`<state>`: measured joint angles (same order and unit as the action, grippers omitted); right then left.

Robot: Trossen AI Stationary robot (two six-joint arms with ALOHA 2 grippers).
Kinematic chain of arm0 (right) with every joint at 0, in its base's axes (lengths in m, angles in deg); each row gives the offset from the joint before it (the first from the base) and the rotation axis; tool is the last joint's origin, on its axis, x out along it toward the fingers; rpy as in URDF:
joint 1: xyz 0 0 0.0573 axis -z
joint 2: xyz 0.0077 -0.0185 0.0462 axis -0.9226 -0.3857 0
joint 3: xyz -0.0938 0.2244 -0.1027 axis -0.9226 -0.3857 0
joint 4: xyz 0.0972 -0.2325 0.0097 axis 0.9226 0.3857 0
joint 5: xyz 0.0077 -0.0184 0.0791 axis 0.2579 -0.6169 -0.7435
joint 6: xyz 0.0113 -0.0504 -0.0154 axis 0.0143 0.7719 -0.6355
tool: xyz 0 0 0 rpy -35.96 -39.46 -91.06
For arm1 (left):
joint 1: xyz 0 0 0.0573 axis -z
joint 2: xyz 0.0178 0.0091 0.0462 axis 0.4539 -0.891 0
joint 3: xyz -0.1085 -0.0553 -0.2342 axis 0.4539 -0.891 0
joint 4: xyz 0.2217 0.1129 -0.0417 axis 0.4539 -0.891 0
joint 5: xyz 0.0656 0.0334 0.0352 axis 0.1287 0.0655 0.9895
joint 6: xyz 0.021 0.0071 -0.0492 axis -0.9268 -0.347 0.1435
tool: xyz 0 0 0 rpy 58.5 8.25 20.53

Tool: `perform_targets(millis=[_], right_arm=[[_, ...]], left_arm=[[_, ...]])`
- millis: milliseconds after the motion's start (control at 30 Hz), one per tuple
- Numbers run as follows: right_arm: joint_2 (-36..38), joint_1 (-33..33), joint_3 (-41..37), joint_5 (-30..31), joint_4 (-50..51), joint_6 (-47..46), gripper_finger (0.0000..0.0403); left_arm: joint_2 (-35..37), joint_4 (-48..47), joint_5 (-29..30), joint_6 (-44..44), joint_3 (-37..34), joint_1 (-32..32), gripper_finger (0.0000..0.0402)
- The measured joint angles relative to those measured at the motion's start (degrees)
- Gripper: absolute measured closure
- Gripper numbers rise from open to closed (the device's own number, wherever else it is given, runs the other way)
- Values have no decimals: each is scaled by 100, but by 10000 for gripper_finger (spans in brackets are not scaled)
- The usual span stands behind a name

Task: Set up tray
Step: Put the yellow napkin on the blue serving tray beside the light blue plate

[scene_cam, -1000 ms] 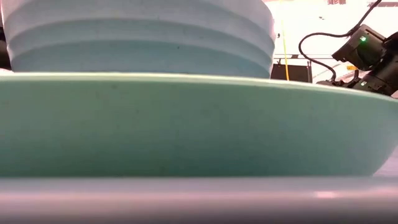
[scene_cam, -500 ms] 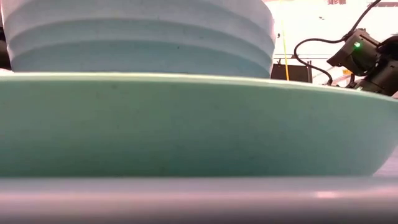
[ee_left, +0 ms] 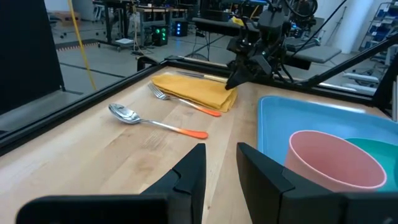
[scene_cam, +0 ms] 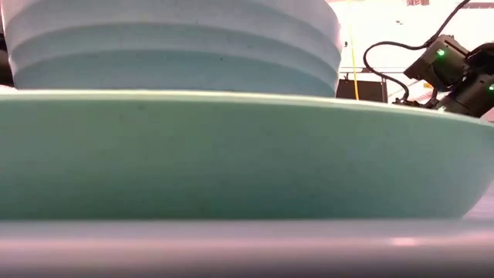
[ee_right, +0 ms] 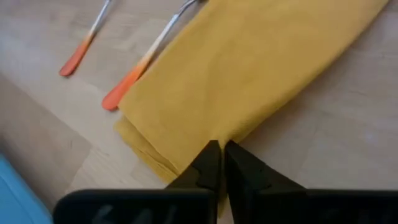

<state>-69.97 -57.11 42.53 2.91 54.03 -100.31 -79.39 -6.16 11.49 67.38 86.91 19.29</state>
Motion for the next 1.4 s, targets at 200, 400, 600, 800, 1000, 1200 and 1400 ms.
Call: perform_targets(millis=[200, 400, 600, 800, 1000, 1200, 1400], right_arm=[[0, -20, 0, -271, -425, 291, 400], [4, -157, 2, -953, -1065, 330, 401], [17, -585, 4, -1301, -1063, -17, 402], [22, -1193, 4, -1386, -1519, -299, 402], [35, -1752, 7, -1385, -1997, -505, 402], [35, -2404, 7, -1337, -1949, -1013, 403], [33, -3121, 7, -1211, -1862, -1684, 403]], left_arm=[[0, 1, 0, -2, -1, 0, 309], [0, 2, 0, -2, -2, 0, 309], [0, 1, 0, -2, 0, 0, 309], [1, 0, 0, -2, 0, 0, 309], [0, 0, 0, -2, -2, 0, 309], [0, 0, 0, -2, -2, 0, 309], [0, 0, 0, -2, -2, 0, 309]])
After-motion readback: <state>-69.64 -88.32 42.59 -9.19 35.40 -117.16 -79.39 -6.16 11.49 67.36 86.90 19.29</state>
